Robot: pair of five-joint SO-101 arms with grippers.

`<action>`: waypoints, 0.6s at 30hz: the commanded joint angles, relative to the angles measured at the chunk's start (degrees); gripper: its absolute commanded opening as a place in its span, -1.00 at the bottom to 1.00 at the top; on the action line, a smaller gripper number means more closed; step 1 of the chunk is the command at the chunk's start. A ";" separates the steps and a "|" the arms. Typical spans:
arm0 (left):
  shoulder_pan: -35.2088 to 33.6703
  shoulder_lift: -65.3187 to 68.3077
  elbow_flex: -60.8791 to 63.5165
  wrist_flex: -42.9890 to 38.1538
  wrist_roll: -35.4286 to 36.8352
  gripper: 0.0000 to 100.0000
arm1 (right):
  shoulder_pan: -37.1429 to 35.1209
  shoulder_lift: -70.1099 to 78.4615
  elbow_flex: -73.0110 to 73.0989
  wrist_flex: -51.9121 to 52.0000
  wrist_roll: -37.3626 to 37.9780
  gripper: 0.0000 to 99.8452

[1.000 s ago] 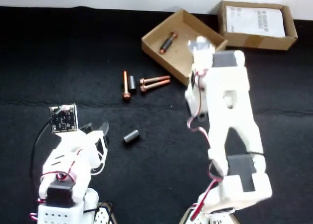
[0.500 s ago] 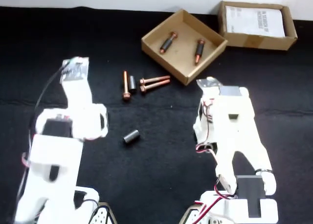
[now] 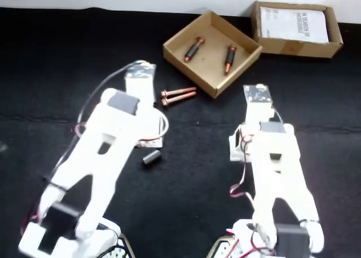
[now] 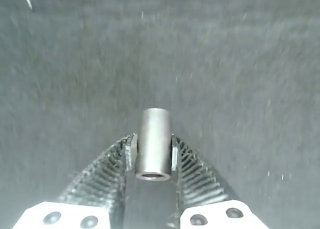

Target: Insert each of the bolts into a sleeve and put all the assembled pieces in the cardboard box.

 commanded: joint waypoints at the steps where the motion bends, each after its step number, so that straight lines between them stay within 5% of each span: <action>1: 0.66 5.41 -6.55 -0.18 1.76 -0.66 | 0.75 -6.90 6.11 -9.01 -0.53 -0.99; 6: 0.48 15.60 -14.99 0.35 1.93 -0.66 | 0.40 -12.35 16.40 -17.98 0.00 -0.99; 13: 0.92 23.25 -20.09 0.35 4.66 -0.66 | 0.31 -15.34 20.70 -10.77 0.09 -0.96; 18: 1.01 24.84 -21.85 0.35 5.98 -0.66 | 0.31 -15.34 20.44 -5.58 4.75 -0.59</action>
